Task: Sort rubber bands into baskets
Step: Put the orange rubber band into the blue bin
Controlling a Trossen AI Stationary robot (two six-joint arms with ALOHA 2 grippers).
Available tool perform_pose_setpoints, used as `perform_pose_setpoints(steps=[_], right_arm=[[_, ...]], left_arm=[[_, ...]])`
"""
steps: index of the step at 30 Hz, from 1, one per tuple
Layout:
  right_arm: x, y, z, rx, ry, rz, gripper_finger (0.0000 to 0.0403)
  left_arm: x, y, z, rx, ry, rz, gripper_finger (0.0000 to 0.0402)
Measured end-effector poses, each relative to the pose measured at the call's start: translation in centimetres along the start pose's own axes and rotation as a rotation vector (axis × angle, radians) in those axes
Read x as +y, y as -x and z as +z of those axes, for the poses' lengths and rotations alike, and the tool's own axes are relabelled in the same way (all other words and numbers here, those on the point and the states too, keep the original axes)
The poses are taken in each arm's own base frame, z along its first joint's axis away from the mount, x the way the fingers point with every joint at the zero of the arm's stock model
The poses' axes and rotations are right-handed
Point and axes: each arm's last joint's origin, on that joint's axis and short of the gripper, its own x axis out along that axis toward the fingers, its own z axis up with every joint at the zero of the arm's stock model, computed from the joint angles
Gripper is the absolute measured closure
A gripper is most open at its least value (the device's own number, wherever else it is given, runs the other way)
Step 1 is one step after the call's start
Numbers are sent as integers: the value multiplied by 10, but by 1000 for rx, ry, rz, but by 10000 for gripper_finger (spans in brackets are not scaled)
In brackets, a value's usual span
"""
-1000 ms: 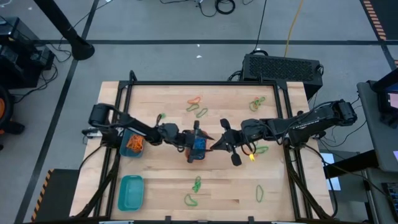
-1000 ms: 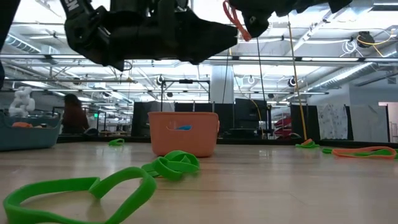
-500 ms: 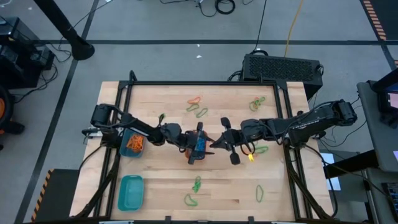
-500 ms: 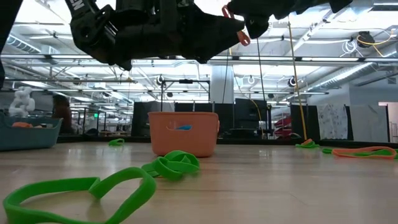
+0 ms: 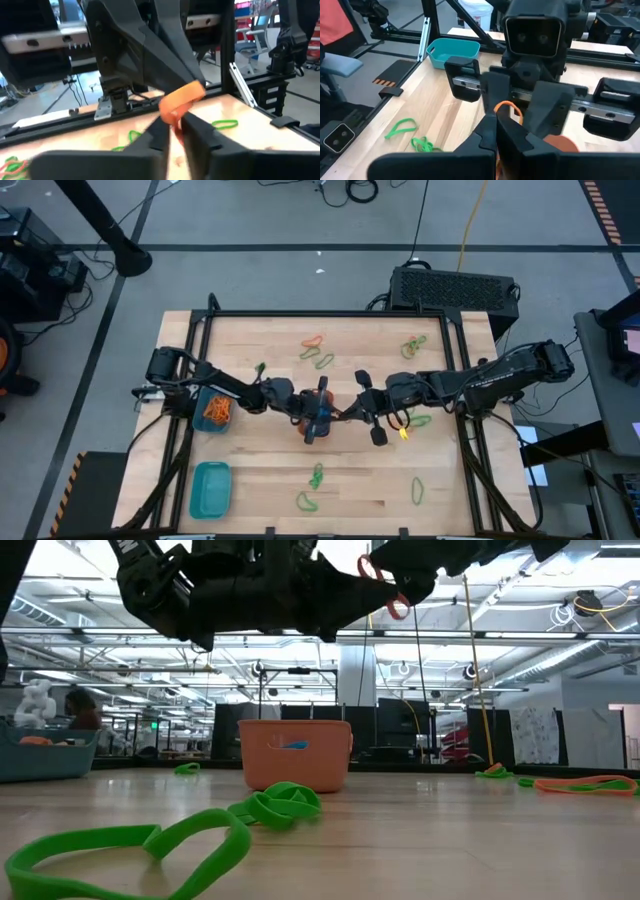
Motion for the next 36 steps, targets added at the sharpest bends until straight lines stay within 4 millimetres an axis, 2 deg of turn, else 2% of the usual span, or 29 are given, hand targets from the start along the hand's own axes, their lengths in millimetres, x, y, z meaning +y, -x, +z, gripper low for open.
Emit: perform_pose_setpoints(steps=[2, 11, 15, 20, 23, 27, 32, 36], right_arm=[[0, 0, 0, 0, 0, 0, 399], [-1, 2, -1, 18, 17, -3, 338], [-1, 10, -4, 85, 34, -5, 315], [-2, 20, -8, 150, 24, -12, 299], [-2, 20, -11, 182, 21, -10, 296], [-2, 18, -15, 212, 16, -8, 297], [-1, 18, -17, 237, 24, -5, 298], [-1, 18, -17, 230, 77, 1, 298]], left_arm=[[0, 0, -1, 10, 2, -1, 387], [0, 1, -2, 38, 7, -2, 396], [1, 7, 6, 133, 24, 8, 397], [-5, 24, 23, 320, 50, -3, 398], [-15, 43, 36, 483, 50, 13, 398], [-27, 81, 60, 675, 125, 101, 399], [-36, 143, 82, 906, 373, 257, 399], [-37, 183, 86, 1051, 592, 455, 400]])
